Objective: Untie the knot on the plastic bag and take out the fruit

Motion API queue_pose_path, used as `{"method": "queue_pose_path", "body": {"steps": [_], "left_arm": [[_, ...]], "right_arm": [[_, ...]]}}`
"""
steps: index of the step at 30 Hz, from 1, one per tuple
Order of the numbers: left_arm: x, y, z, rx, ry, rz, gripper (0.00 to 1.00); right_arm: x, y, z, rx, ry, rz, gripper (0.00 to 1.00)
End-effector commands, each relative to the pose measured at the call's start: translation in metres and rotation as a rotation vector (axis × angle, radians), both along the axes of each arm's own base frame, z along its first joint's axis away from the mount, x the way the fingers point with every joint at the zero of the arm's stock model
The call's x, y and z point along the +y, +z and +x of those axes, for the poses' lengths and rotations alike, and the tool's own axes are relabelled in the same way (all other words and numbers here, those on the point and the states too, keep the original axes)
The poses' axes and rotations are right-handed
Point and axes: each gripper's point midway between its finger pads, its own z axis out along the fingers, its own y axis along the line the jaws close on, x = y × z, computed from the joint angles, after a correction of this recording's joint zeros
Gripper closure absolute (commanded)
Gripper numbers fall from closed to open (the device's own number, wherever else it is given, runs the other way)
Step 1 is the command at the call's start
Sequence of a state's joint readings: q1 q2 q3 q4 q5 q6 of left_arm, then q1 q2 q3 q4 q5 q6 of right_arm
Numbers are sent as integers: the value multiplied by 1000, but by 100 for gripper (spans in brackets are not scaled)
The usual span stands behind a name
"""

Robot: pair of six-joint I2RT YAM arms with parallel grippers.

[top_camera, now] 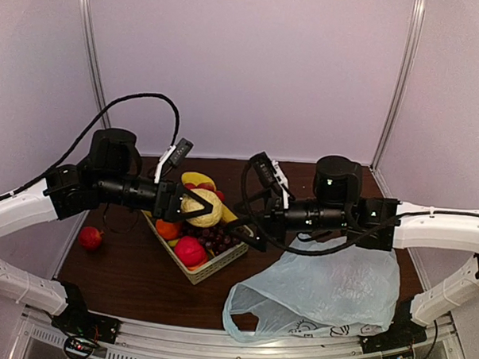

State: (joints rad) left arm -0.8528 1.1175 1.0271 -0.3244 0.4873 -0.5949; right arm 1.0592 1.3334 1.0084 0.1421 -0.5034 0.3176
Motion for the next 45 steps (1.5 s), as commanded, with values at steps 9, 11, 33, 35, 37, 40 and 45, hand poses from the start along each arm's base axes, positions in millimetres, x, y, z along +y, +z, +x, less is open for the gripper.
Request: {"method": "queue_pose_path", "body": {"steps": [9,11,33,35,37,40,45], "left_arm": [[-15,30,-21,7,-149,-131,46],[-16,33,-21,8,-153,-143,46],[-18,23,-16,56,-122,-139,29],[-16,24,-12,39,-90,-129,13],[-9,25,-3,14,-27,-97,3],[11,27,13,-33,98,-22,3],[66,17,41,-19,299,40,2]], "right_arm": [[32,16,3,-206,-18,-47,11],[36,13,3,-213,-14,-57,11],[21,36,9,-229,-105,74,42],[17,33,10,-218,-119,70,43],[10,22,14,-194,-143,46,43],[-13,-2,33,-146,-224,-27,43],[-56,-55,66,-43,-325,-232,44]]}}
